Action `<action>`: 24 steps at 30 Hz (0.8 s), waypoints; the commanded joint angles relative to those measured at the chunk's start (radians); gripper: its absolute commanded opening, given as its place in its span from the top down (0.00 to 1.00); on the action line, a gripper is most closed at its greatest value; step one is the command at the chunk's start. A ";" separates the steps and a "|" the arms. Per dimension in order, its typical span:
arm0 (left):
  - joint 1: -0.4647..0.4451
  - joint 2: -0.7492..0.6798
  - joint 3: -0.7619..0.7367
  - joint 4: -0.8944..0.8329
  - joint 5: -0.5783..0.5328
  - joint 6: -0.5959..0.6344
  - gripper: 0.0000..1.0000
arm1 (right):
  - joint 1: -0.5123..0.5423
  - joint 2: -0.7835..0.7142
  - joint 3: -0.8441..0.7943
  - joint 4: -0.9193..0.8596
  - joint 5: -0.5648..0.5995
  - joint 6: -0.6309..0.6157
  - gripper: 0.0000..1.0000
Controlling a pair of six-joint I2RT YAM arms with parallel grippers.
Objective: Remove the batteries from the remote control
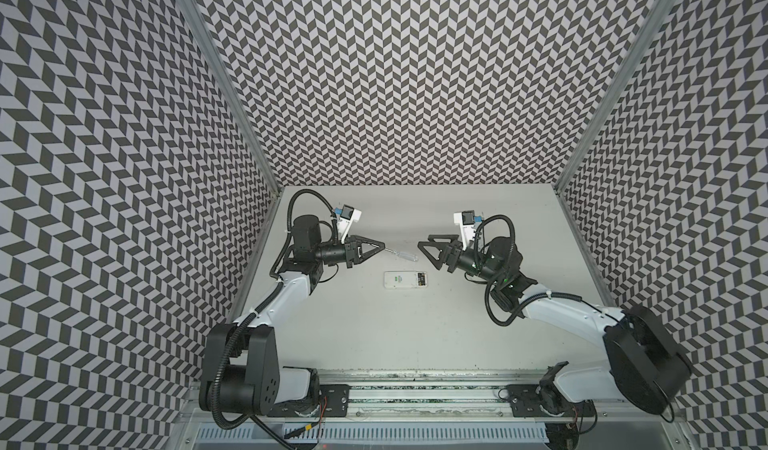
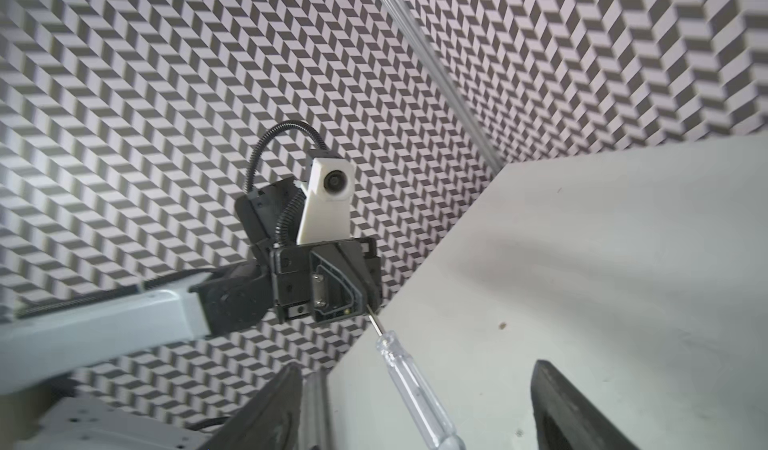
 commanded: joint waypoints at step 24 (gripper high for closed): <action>-0.081 -0.004 0.007 0.339 0.064 -0.215 1.00 | 0.045 0.285 0.046 0.713 -0.205 0.463 0.39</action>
